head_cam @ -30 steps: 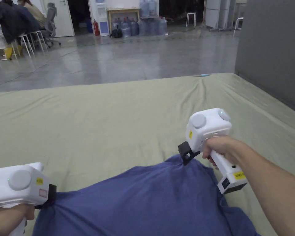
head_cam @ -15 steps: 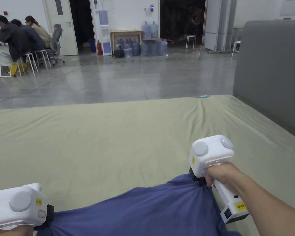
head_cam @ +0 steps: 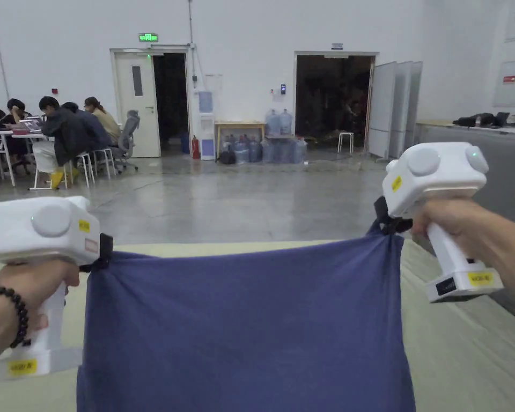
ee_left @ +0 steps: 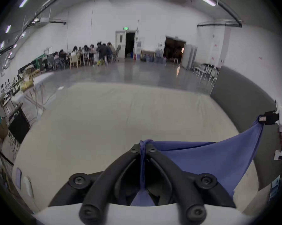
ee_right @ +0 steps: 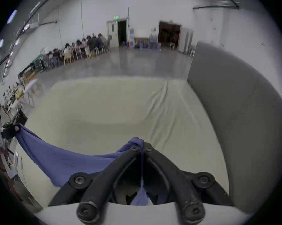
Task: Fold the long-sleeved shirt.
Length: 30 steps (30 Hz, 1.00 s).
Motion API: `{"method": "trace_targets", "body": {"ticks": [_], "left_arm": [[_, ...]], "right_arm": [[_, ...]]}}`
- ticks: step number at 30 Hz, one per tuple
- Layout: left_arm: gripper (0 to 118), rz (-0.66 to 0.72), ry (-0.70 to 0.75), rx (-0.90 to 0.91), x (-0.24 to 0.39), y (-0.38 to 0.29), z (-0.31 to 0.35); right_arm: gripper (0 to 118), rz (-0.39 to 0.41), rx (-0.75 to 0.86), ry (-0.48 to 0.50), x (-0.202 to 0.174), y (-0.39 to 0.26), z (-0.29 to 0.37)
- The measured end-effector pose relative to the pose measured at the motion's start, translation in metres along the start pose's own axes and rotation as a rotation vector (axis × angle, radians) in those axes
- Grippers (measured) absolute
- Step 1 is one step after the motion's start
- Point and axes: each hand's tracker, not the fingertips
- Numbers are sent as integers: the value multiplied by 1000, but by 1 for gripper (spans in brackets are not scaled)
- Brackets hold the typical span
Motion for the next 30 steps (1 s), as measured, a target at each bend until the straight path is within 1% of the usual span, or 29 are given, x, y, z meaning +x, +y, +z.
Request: {"method": "trace_targets", "body": {"ticks": [2, 4, 5, 6, 7, 9, 10, 11, 12, 14, 17, 20, 22, 23, 25, 26, 27, 28, 30], "left_arm": [[0, -2, 4, 74, 8, 44, 19], [0, -6, 0, 143, 16, 87, 35], [0, -11, 15, 154, 20, 104, 41], [0, 14, 34, 178, 23, 122, 50], [0, 40, 17, 202, 24, 139, 56], [0, 68, 1, 255, 28, 168, 73], [0, 67, 2, 289, 32, 181, 81], [0, 64, 12, 296, 36, 192, 88], [0, 56, 15, 315, 39, 201, 95], [0, 42, 21, 347, 46, 214, 106], [0, 20, 20, 371, 52, 220, 115], [0, 18, 17, 377, 55, 205, 119], [0, 29, 23, 357, 55, 197, 111], [0, 19, 26, 347, 57, 190, 103], [0, -18, 26, 307, 58, 169, 84], [0, -25, 31, 289, 58, 157, 73], [0, -38, 32, 258, 57, 144, 58], [0, -38, 33, 231, 55, 129, 45], [0, -24, 41, 191, 51, 99, 21]], "right_arm": [[0, -23, 84, 20, -5, 33, 37], [0, -49, 179, -12, -7, 69, 68], [0, -60, 204, -15, -9, 87, 77], [0, -68, 237, -8, -11, 104, 91], [0, -68, 274, -5, -12, 119, 106], [0, -31, 358, -44, -18, 143, 134], [0, -25, 400, -72, -20, 154, 147], [0, -29, 416, -105, -21, 164, 159], [0, -43, 445, -114, -21, 170, 170], [0, -75, 491, -97, -25, 172, 197], [0, -51, 471, -108, -26, 172, 214], [0, -34, 457, -110, -22, 164, 212], [0, -57, 438, -74, -14, 158, 199], [0, -66, 426, -73, -13, 152, 191], [0, -72, 388, -67, -10, 135, 164], [0, -65, 358, -75, -11, 124, 150], [0, -40, 315, -75, -12, 111, 132], [0, -21, 288, -84, -13, 96, 115], [0, -27, 241, -56, -12, 71, 79]]}}
